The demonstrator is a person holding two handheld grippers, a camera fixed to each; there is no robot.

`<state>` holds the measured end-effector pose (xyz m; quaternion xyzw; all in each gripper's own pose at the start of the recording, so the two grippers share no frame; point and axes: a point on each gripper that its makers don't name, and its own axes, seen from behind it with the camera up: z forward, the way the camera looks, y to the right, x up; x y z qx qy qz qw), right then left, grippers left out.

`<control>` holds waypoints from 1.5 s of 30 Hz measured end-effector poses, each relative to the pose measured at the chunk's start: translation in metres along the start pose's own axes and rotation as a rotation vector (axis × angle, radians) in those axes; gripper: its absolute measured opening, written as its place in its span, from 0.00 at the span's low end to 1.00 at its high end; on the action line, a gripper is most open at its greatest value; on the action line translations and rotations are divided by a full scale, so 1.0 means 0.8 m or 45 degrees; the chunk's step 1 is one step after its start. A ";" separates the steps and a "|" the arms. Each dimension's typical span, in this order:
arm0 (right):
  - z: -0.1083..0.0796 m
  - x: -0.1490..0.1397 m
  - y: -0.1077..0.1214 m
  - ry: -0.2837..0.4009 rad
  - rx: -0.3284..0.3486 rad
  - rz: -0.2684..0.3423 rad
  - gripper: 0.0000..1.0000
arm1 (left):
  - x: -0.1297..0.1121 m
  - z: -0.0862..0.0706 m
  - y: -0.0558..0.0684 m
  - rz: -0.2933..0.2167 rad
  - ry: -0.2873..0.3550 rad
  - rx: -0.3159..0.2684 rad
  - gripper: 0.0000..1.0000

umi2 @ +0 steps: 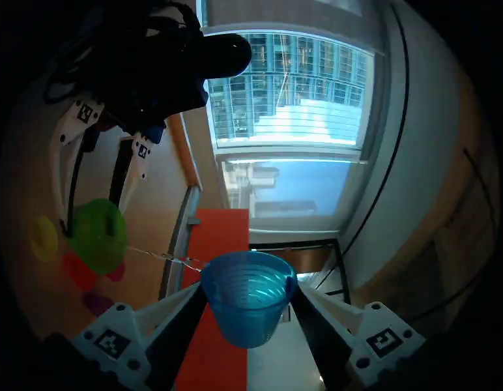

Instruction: Pour water

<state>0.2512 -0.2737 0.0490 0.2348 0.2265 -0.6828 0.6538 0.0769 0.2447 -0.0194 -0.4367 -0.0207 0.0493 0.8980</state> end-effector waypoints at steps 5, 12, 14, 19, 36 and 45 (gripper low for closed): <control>0.000 0.003 0.003 0.002 -0.005 -0.032 0.89 | 0.001 -0.001 0.001 -0.002 0.003 -0.001 0.82; 0.000 0.009 0.008 0.005 -0.009 -0.067 0.89 | 0.000 -0.002 0.000 -0.002 0.001 0.004 0.82; 0.000 0.011 0.009 0.006 -0.010 -0.081 0.89 | 0.000 -0.002 0.000 -0.002 0.002 0.004 0.82; 0.000 0.018 0.012 0.009 -0.023 -0.128 0.89 | 0.002 -0.002 0.001 -0.003 0.006 0.003 0.82; 0.001 0.031 0.012 0.020 -0.035 -0.198 0.89 | 0.008 -0.002 -0.001 -0.001 0.015 0.009 0.82; -0.002 0.019 0.008 0.024 -0.023 -0.034 0.89 | 0.010 -0.003 -0.002 0.004 0.019 0.009 0.82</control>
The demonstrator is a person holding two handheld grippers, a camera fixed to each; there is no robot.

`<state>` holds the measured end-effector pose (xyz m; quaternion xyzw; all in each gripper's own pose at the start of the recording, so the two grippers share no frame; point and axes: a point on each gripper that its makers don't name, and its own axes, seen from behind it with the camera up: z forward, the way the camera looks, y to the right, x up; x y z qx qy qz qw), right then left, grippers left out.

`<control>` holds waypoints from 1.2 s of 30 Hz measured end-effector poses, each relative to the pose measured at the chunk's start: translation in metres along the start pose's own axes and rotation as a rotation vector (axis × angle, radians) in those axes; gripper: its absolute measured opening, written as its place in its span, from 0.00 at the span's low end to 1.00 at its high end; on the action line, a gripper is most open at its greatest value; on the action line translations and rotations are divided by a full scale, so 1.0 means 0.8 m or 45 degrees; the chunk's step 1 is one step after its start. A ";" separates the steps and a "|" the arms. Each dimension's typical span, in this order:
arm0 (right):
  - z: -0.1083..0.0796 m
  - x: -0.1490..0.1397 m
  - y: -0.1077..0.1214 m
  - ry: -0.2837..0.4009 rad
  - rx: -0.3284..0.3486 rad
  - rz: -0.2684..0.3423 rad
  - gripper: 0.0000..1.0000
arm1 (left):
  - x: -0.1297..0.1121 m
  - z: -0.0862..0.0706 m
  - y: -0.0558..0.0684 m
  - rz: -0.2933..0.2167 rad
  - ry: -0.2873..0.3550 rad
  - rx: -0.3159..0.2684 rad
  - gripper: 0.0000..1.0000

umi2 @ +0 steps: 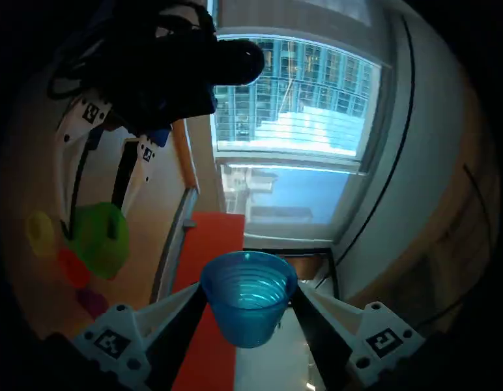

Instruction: Pour water

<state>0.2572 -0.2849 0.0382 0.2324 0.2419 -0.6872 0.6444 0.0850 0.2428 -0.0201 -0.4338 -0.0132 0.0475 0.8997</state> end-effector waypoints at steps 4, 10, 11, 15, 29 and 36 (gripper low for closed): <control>-0.002 -0.005 0.001 -0.005 -0.002 0.145 0.89 | 0.001 -0.001 -0.001 0.000 0.003 0.005 0.82; -0.008 -0.008 -0.001 -0.008 0.008 0.394 0.89 | 0.001 -0.002 -0.002 0.006 0.001 0.009 0.82; -0.009 -0.008 -0.002 -0.009 0.010 0.438 0.89 | 0.001 -0.002 -0.003 0.008 0.001 0.010 0.82; -0.012 -0.008 -0.002 -0.008 0.013 0.626 0.89 | 0.002 -0.003 -0.002 0.009 0.001 0.011 0.82; -0.027 0.019 -0.015 0.060 0.084 1.226 0.89 | 0.003 -0.002 -0.004 0.019 -0.004 0.021 0.82; -0.028 0.028 -0.019 0.095 0.128 1.499 0.89 | 0.004 -0.003 -0.004 0.024 -0.005 0.024 0.82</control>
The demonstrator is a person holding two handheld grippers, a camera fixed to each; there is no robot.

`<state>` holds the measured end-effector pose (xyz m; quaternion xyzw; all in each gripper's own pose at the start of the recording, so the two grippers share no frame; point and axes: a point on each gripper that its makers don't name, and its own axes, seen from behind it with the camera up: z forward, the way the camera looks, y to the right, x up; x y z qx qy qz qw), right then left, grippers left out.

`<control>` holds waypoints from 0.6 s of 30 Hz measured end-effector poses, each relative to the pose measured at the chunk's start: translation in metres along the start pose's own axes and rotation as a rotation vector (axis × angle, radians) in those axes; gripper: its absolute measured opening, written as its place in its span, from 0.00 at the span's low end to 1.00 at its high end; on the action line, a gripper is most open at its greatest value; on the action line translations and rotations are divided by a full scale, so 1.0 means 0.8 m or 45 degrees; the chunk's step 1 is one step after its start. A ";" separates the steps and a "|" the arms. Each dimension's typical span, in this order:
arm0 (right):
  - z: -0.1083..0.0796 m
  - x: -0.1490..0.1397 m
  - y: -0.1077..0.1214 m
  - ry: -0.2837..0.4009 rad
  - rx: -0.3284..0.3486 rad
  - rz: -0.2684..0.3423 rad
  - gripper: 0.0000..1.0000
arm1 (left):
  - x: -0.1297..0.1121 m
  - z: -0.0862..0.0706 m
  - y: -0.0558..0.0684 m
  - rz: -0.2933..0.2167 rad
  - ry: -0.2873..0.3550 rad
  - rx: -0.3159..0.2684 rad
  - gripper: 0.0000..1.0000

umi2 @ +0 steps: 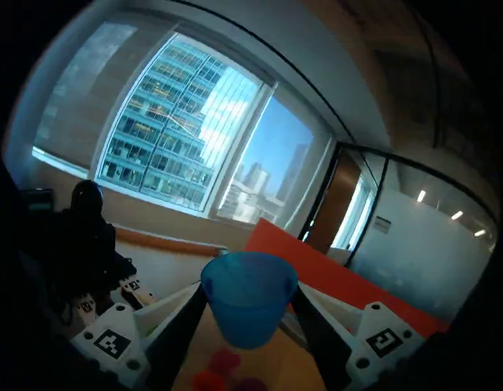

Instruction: Pour water

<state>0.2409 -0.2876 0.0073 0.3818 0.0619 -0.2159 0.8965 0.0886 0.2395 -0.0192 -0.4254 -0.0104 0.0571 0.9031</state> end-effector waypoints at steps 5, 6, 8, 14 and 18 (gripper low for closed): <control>0.002 0.002 -0.004 0.016 0.033 0.154 0.89 | 0.001 0.000 -0.001 0.001 0.001 0.003 0.82; 0.003 0.002 -0.004 0.019 0.038 0.183 0.89 | 0.001 0.000 -0.001 0.001 0.001 0.004 0.82; 0.004 -0.001 -0.004 0.018 0.043 0.229 0.89 | 0.001 0.000 -0.002 0.002 0.001 0.005 0.82; 0.007 -0.005 -0.002 0.016 0.054 0.323 0.89 | 0.003 -0.001 -0.004 0.003 0.002 0.010 0.82; 0.006 -0.004 -0.001 0.018 0.057 0.359 0.89 | 0.004 -0.002 -0.005 0.002 0.002 0.015 0.82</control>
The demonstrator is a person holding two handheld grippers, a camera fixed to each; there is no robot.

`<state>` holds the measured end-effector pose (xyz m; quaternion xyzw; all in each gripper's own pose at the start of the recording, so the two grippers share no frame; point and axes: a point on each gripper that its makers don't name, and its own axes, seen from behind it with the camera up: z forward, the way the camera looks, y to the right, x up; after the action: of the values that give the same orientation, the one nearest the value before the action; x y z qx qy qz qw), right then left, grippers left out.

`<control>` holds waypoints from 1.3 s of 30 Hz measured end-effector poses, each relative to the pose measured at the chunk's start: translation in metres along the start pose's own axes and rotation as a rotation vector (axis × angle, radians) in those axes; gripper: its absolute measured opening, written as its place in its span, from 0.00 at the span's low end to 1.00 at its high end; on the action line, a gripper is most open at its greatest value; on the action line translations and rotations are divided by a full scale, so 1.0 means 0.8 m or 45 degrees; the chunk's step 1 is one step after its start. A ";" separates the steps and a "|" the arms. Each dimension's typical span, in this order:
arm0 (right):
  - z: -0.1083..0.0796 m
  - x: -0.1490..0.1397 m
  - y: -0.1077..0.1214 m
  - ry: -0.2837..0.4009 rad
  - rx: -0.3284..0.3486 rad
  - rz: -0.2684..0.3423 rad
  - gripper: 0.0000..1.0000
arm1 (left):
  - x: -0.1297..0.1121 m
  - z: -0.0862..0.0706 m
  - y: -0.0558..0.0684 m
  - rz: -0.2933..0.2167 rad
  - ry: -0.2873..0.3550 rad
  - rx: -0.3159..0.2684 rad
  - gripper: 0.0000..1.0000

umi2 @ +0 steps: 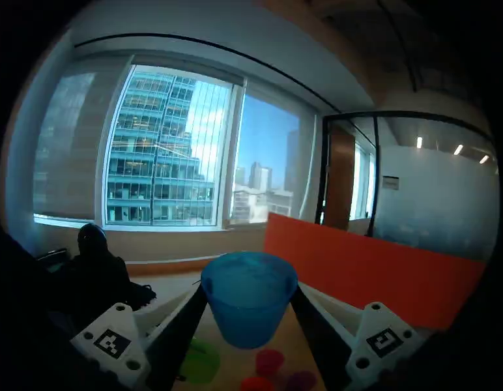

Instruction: Pour water

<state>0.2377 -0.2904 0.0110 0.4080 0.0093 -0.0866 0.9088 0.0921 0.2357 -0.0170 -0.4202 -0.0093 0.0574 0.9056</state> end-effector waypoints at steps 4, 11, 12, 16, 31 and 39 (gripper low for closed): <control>-0.003 0.001 0.006 0.001 -0.013 0.018 0.89 | 0.000 -0.003 -0.004 0.000 0.000 0.010 0.82; -0.016 -0.009 0.021 -0.012 -0.045 0.025 0.89 | -0.004 -0.009 -0.013 -0.009 -0.003 0.031 0.82; -0.019 -0.012 0.024 -0.015 -0.051 0.025 0.89 | -0.004 -0.010 -0.015 -0.012 -0.003 0.035 0.82; -0.028 -0.021 0.031 -0.025 -0.066 0.034 0.89 | -0.006 -0.014 -0.020 -0.025 -0.005 0.051 0.82; -0.063 -0.042 0.063 -0.041 -0.125 0.062 0.89 | -0.007 -0.032 -0.043 -0.052 -0.001 0.113 0.82; -0.076 -0.048 0.071 -0.056 -0.143 0.063 0.89 | -0.008 -0.036 -0.047 -0.053 -0.006 0.127 0.82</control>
<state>0.2126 -0.2023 0.0155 0.3544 -0.0160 -0.0724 0.9321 0.0912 0.1892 -0.0067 -0.3742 -0.0173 0.0399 0.9263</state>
